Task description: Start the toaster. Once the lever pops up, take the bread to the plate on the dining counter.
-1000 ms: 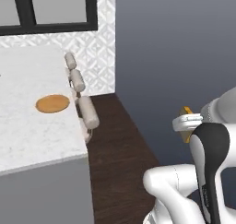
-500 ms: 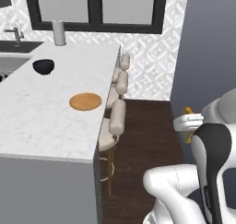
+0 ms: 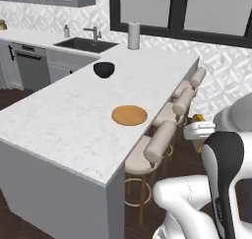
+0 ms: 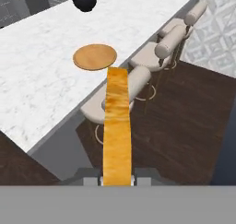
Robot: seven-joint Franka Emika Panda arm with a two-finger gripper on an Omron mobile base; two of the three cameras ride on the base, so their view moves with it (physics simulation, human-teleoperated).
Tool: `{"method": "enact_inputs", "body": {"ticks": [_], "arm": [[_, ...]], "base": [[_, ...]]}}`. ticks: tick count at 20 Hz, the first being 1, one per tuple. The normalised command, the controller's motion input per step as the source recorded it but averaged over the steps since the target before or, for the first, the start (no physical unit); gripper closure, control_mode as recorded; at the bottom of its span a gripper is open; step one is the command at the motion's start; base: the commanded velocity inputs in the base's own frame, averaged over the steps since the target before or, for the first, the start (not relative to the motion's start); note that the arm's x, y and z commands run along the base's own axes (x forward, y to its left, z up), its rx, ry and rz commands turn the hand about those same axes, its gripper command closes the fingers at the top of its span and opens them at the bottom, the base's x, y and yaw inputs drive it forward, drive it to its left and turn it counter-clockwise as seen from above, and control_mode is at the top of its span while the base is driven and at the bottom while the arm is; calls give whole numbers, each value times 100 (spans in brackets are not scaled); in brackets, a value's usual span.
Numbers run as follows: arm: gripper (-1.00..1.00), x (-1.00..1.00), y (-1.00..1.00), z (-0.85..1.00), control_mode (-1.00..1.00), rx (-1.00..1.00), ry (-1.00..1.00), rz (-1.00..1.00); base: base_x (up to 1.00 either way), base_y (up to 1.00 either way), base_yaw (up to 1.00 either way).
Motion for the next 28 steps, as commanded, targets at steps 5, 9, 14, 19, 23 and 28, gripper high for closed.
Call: {"method": "enact_inputs", "body": {"ticks": [5, 9, 14, 19, 23, 28], "arm": [[100, 0, 0, 0, 100, 0, 0, 0], [100, 0, 0, 0, 100, 0, 0, 0], [100, 0, 0, 0, 100, 0, 0, 0], [100, 0, 0, 0, 100, 0, 0, 0], [100, 0, 0, 0, 100, 0, 0, 0], [100, 0, 0, 0, 100, 0, 0, 0]], "base": [[9, -77, 60], [0, -65, 67], [-40, -60, 67], [-55, -47, 56], [-59, -64, 51], [-15, -83, 18]]}}
